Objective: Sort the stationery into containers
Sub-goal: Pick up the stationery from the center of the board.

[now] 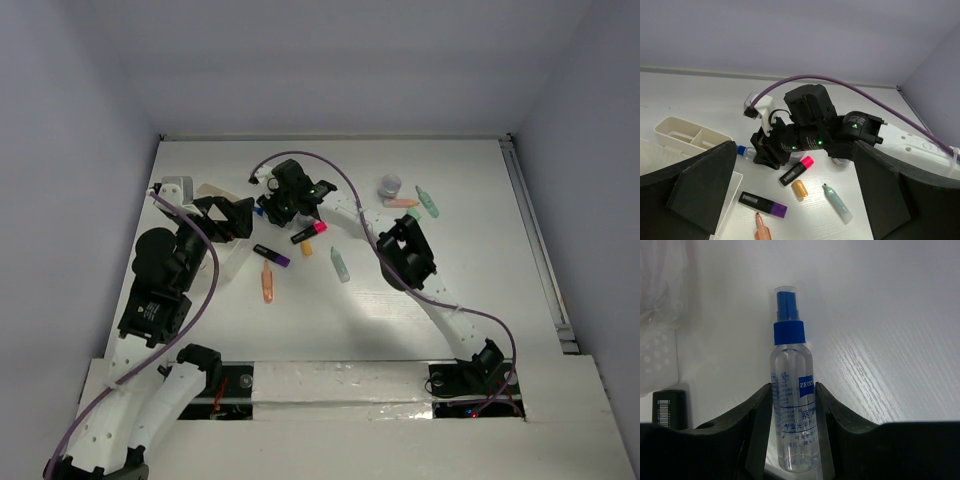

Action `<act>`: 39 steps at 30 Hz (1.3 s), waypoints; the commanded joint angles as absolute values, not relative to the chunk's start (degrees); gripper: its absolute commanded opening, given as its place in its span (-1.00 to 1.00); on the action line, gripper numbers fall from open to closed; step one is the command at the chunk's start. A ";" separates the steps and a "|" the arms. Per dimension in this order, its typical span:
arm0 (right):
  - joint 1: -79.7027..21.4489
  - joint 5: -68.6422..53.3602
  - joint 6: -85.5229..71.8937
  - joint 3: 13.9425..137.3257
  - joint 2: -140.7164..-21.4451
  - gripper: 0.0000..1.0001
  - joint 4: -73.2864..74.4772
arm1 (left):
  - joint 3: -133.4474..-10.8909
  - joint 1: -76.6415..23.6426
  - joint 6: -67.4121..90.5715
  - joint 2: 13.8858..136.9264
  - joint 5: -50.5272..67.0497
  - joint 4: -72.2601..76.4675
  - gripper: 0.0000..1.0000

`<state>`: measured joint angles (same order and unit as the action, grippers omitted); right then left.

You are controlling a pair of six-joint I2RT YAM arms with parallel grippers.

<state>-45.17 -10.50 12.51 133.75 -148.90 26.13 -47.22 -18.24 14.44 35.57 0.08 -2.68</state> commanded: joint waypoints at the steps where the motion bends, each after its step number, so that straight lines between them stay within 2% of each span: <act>1: -45.88 -8.97 14.67 135.95 -151.52 -0.13 26.97 | -46.32 -17.67 15.55 35.95 2.11 1.14 0.98; 3: -46.41 -8.09 15.47 135.97 -151.87 -0.13 27.16 | -46.32 -17.67 16.17 35.95 2.37 1.32 0.98; 6: -46.41 -8.26 16.08 135.35 -151.52 -0.34 27.42 | -46.84 -17.67 17.05 36.30 3.16 1.50 0.98; 10: -46.41 -7.91 16.61 134.65 -150.91 -0.68 28.04 | -48.43 -17.67 18.28 37.18 2.90 0.27 0.98; 13: -46.41 -6.95 16.00 129.22 -148.81 -0.99 23.14 | -49.39 -17.67 19.33 37.70 1.94 -1.13 0.98; 25: -46.41 -6.59 5.28 109.79 -131.33 -1.00 -3.22 | -50.19 -17.67 23.55 37.44 0.53 -4.48 0.98; 36: -46.41 -6.77 -3.60 96.52 -119.90 -1.00 -17.31 | -50.45 -17.67 26.71 41.92 -2.11 -5.01 0.98; 39: -46.41 -7.38 -5.62 90.37 -114.64 -1.00 -21.17 | -51.41 -17.67 28.55 44.73 -2.11 -4.84 0.92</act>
